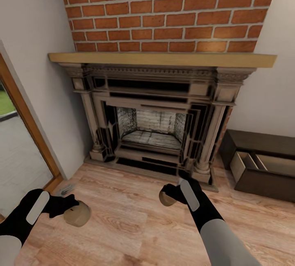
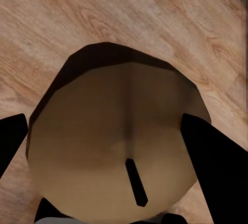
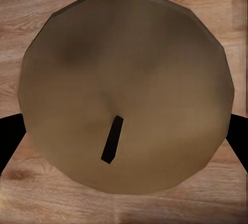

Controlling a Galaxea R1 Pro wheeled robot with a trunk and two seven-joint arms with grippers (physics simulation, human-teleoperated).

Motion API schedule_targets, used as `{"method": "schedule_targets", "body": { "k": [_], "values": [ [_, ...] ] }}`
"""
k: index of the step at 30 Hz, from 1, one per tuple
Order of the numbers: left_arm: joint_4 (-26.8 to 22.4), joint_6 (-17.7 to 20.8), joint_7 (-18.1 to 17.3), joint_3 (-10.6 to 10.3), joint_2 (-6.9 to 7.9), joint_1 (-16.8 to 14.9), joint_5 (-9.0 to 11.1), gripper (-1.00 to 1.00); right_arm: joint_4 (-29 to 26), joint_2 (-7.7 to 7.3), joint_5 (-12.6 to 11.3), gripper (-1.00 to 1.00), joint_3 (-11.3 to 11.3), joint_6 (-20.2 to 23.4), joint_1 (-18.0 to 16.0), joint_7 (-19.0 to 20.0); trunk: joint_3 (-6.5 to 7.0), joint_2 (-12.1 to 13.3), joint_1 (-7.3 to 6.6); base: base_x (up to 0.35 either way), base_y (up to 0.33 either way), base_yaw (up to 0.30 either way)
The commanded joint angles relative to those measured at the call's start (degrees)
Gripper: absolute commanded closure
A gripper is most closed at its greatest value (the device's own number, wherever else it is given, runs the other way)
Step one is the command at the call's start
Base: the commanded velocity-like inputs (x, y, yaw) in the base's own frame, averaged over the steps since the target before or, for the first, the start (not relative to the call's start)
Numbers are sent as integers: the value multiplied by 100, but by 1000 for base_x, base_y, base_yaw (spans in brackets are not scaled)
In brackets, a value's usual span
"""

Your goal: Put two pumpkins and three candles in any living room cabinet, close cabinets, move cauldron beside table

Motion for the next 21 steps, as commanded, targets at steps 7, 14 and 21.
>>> {"method": "schedule_targets", "body": {
  "k": [7, 14, 21],
  "values": [
    [-1, -1, 0, 0, 0, 0, 17, 100, 0, 0, -13, 100, 0, -3, 2, 4, 53, 0, 0, 0, 0, -211],
    [-1, -1, 0, 0, 0, 0, 17, 100, 0, -3, -13, 100, -4, -3, 2, 8, 103, 0, 0, 0, 0, -215],
    [-1, -1, 0, 0, 0, 0, 17, 100, 0, -8, -15, 100, -7, -2, 3, 8, 153, 0, 0, 0, 0, -218]
  ]
}}
